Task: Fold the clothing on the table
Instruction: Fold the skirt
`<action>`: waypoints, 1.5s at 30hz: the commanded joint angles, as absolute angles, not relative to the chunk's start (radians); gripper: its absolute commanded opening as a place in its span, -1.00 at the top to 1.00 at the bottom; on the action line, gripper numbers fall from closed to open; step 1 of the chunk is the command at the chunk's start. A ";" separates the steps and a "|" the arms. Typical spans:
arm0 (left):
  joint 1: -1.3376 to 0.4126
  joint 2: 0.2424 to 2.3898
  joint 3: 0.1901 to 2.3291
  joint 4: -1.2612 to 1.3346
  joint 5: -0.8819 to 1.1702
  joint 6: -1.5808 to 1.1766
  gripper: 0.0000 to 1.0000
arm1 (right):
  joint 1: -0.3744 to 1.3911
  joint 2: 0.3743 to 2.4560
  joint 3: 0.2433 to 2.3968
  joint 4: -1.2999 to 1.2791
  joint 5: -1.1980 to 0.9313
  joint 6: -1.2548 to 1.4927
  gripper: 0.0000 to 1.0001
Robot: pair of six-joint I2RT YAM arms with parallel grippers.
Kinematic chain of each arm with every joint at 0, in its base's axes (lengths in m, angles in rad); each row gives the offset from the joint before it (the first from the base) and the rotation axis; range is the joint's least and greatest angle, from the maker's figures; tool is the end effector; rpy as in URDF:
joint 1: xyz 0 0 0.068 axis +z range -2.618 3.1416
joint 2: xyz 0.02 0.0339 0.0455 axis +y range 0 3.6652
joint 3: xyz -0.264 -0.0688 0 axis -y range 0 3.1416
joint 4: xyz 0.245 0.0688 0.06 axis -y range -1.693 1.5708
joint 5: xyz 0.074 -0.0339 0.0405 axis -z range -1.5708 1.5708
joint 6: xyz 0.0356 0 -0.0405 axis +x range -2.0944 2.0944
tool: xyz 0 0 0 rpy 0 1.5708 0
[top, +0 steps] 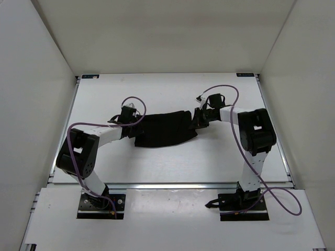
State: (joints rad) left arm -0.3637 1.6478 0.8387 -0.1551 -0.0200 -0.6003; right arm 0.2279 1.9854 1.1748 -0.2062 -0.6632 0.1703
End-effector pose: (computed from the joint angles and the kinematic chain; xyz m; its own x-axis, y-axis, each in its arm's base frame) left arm 0.2949 -0.1115 0.1508 -0.8285 -0.2890 -0.4797 -0.1491 0.9395 -0.3085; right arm 0.3772 0.1100 0.1321 -0.9001 -0.0717 -0.4297 -0.3460 0.7170 0.6051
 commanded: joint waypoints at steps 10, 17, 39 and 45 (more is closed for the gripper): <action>-0.396 1.752 0.890 -0.157 0.047 -0.664 0.23 | 0.140 1.971 1.282 -0.434 -0.514 0.068 1.00; -0.425 1.845 0.966 -0.123 0.103 -0.684 0.77 | 0.015 1.876 1.333 -0.528 -0.500 0.018 1.00; -0.497 2.071 1.269 -0.183 0.213 -0.687 0.94 | 0.420 2.000 1.758 -0.673 -0.497 0.034 0.99; -0.474 2.017 1.197 -0.155 0.256 -0.690 0.91 | 0.480 2.060 1.730 -0.647 -0.485 0.049 1.00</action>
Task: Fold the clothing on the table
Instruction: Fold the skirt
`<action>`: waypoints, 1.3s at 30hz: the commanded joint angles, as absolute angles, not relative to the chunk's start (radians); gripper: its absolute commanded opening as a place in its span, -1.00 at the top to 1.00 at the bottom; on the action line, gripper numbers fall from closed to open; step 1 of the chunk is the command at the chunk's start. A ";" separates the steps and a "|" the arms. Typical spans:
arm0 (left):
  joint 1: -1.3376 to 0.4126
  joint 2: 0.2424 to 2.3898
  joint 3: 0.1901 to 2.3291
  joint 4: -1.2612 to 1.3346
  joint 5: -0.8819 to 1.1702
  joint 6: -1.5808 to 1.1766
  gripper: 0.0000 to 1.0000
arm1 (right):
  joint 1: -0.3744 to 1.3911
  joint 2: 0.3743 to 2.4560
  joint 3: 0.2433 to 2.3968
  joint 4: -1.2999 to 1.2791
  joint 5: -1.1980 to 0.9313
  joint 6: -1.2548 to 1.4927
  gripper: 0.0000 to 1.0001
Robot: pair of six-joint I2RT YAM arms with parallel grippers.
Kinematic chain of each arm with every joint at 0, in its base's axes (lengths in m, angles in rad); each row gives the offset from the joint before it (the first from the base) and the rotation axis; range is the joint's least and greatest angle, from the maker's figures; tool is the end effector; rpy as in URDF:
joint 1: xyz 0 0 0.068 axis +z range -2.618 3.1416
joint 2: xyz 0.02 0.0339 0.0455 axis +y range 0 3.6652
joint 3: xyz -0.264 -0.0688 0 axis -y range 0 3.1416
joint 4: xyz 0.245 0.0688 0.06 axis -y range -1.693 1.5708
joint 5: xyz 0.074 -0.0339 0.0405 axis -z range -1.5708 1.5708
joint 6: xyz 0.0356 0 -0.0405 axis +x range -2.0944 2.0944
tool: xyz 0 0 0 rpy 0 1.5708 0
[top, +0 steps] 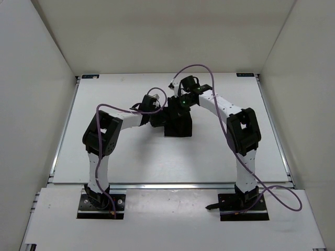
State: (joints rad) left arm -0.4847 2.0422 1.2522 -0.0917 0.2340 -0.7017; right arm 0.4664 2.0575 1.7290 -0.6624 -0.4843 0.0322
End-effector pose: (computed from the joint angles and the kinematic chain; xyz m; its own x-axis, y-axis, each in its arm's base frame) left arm 0.3713 -0.2049 0.1331 -0.8984 -0.2366 -0.3701 0.0050 0.8370 -0.5471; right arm 0.3968 0.2183 0.2363 -0.7669 -0.3542 -0.5351 -0.6014 0.6875 0.4069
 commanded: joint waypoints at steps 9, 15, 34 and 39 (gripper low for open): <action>-0.445 2.000 1.144 -0.133 0.296 -0.696 0.87 | 0.523 2.121 1.796 -0.664 -0.532 0.086 0.83; -0.414 1.983 1.170 -0.140 0.311 -0.681 0.80 | 0.482 1.987 1.750 -0.617 -0.567 0.147 0.09; -0.408 1.967 1.149 -0.109 0.373 -0.726 0.73 | 0.525 1.697 1.166 -0.379 -0.361 0.089 -0.04; -0.419 1.959 1.138 -0.117 0.382 -0.735 0.73 | 0.588 1.591 0.994 -0.185 -0.222 0.078 -0.26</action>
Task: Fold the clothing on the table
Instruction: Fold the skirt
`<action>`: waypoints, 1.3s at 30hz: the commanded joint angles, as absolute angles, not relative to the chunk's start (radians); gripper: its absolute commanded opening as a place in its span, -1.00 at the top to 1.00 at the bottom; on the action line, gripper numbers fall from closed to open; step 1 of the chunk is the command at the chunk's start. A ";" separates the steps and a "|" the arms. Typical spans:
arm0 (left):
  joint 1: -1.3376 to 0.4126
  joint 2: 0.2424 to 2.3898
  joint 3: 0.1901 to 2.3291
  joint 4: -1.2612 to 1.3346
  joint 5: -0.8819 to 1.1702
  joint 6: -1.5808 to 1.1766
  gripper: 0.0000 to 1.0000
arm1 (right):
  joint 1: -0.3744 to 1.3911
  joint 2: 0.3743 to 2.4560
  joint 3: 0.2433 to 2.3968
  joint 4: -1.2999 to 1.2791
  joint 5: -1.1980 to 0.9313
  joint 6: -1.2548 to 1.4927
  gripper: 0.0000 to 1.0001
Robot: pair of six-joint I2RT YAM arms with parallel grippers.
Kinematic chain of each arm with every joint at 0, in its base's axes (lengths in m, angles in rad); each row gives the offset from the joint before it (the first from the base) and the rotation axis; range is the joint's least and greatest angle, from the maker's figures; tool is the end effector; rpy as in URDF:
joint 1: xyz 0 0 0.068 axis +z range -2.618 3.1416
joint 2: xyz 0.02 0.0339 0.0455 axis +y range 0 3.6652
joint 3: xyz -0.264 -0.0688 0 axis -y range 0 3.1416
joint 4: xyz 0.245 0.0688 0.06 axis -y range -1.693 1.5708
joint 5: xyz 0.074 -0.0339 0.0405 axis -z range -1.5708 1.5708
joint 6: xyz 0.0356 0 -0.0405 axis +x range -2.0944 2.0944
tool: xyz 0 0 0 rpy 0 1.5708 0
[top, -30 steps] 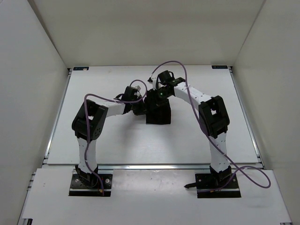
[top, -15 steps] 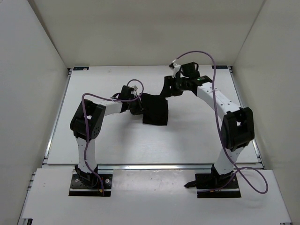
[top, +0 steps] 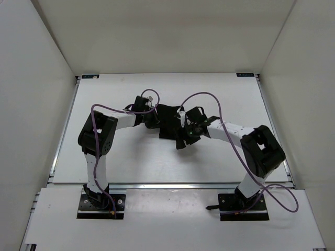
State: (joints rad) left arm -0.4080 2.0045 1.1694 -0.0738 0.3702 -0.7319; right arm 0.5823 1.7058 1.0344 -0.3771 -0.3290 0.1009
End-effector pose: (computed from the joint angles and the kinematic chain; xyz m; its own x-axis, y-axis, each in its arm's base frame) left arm 0.3673 -0.1728 0.1271 -0.9222 -0.2801 -0.2665 -0.0569 0.7801 -0.6230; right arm 0.2763 0.1957 0.1763 -0.7862 -0.4035 -0.4681 -0.5788 0.7462 0.3288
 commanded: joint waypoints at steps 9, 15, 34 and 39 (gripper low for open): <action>-0.413 1.974 1.135 -0.130 0.402 -0.736 0.73 | 0.632 1.483 0.811 0.179 -0.051 0.029 -0.62; -0.414 1.988 1.169 -0.146 0.408 -0.744 0.73 | 0.658 1.572 0.864 0.173 -0.097 -0.026 -0.60; -0.399 2.022 1.187 -0.167 0.433 -0.741 0.74 | 0.677 1.738 0.931 0.229 0.075 -0.097 0.14; -0.379 2.028 1.180 -0.155 0.433 -0.742 0.73 | 0.667 1.718 0.960 0.198 0.175 -0.141 0.86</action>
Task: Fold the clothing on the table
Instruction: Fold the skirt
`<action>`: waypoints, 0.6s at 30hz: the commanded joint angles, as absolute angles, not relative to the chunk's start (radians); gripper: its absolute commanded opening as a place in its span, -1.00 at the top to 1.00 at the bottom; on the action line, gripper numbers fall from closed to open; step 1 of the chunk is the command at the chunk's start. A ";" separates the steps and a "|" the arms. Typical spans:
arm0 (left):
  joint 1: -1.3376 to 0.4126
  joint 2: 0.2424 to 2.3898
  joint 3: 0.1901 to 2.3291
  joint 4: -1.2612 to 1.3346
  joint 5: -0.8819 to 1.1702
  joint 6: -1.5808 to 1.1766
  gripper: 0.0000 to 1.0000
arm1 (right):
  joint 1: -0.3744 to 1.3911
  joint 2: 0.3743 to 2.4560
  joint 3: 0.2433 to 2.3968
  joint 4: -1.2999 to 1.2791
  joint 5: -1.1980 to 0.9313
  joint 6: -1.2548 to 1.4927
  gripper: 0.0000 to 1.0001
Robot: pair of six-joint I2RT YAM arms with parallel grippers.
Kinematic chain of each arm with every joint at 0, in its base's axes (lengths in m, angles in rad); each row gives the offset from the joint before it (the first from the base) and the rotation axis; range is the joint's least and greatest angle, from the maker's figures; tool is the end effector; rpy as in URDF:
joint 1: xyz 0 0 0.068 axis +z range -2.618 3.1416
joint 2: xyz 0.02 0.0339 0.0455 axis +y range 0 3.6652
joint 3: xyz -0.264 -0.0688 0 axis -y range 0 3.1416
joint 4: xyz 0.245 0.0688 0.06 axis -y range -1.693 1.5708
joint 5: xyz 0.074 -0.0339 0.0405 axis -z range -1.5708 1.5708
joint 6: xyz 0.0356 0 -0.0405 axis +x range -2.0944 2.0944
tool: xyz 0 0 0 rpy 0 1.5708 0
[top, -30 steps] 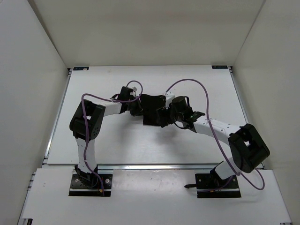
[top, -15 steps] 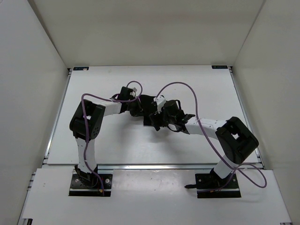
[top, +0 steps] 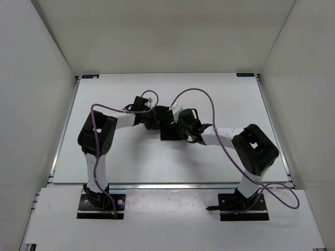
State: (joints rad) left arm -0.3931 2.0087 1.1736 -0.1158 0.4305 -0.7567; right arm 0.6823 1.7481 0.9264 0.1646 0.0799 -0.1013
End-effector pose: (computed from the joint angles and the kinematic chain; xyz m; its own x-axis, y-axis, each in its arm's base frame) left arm 0.3662 -0.1680 0.1247 -0.9394 -0.2858 -0.1892 -0.1002 0.7569 -0.6458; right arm 0.2843 0.2273 0.1679 -0.4130 -0.4655 -0.7828 -0.6245 0.7704 -0.1286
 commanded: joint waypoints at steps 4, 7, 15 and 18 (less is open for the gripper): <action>-0.387 2.040 1.181 -0.137 0.436 -0.753 0.74 | 0.675 1.663 0.939 0.195 0.236 -0.204 1.00; -0.388 2.046 1.170 -0.126 0.437 -0.759 0.74 | 0.672 1.631 0.911 0.190 0.259 -0.225 0.99; -0.376 2.040 1.152 -0.103 0.440 -0.769 0.74 | 0.669 1.460 0.755 0.262 0.046 -0.184 0.72; -0.379 2.039 1.144 -0.103 0.437 -0.767 0.74 | 0.673 1.476 0.736 0.261 -0.018 -0.155 0.40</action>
State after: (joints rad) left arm -0.3817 2.0224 1.1694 -0.0883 0.4644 -0.7757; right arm 0.6727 1.4830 0.7490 0.1944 0.0795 -0.1768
